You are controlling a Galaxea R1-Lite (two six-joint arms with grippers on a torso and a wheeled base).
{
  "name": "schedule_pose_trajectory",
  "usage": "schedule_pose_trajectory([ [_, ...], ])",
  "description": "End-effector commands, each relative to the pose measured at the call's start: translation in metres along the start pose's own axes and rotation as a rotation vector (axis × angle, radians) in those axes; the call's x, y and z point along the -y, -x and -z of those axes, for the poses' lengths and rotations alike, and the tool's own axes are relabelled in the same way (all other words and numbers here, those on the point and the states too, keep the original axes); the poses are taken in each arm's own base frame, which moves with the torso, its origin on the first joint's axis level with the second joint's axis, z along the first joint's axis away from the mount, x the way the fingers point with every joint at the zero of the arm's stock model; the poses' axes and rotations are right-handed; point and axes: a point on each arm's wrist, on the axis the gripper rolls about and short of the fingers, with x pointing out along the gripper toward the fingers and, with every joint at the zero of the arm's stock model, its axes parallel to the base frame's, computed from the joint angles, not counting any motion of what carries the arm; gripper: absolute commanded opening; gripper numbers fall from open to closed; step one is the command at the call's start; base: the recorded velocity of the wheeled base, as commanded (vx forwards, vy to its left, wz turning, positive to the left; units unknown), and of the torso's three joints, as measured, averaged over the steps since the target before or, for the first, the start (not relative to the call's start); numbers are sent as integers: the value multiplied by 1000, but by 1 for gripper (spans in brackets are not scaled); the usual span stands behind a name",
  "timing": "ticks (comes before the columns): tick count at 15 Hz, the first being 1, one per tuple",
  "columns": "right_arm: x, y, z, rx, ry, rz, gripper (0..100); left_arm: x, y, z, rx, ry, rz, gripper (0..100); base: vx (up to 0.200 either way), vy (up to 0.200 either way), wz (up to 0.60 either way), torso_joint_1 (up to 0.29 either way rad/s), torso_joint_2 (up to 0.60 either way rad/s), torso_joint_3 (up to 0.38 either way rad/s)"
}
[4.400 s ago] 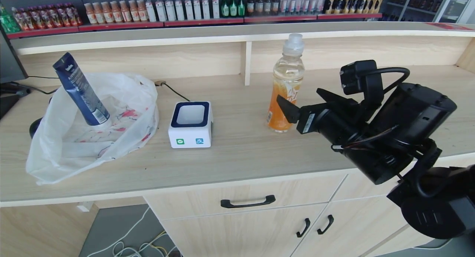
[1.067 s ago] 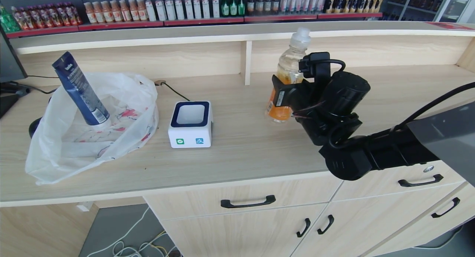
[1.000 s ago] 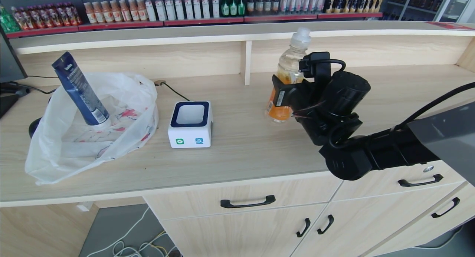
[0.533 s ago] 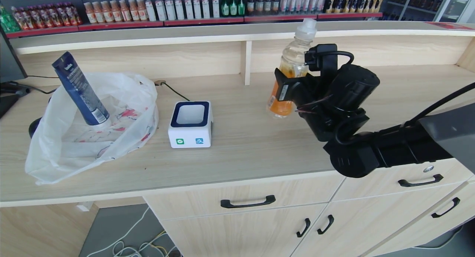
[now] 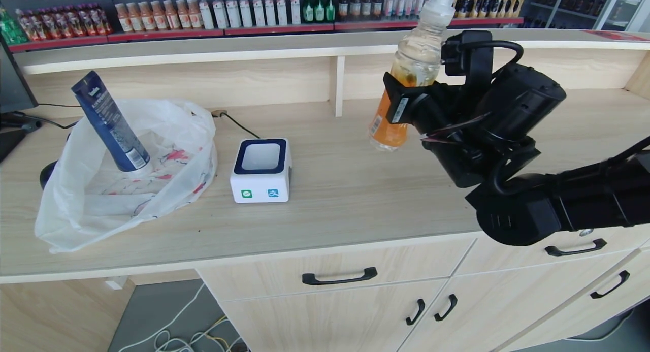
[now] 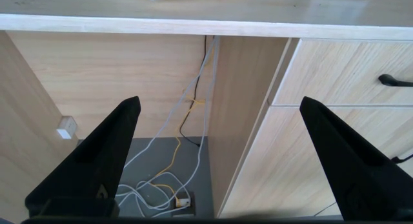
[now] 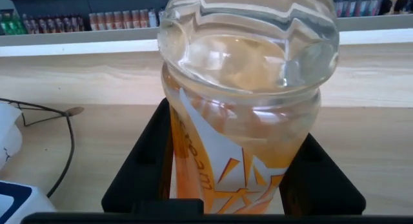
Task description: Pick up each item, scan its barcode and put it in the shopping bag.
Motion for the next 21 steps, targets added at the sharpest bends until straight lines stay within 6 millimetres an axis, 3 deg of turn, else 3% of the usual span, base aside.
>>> schedule_pose_trajectory([
  [1, -1, 18, -26, 24, -17, -17, 0, 0, 0, 0, 0, 0, 0, 100, 0, 0, 0, 0, 0, 0],
  [3, -5, 39, -34, 6, -46, -50, 0, 0, 0, 0, 0, 0, 0, 100, 0, 0, 0, 0, 0, 0],
  [10, -5, 152, -40, -82, -103, -199, 0, 0, 0, 0, 0, 0, 0, 100, 0, 0, 0, 0, 0, 0],
  [12, -5, 172, -35, -129, -121, -235, 0, 0, 0, 0, 0, 0, 0, 100, 0, 0, 0, 0, 0, 0],
  [21, -13, 173, -35, -138, -261, -479, 0, 0, 0, 0, 0, 0, 0, 100, 0, 0, 0, 0, 0, 0],
])
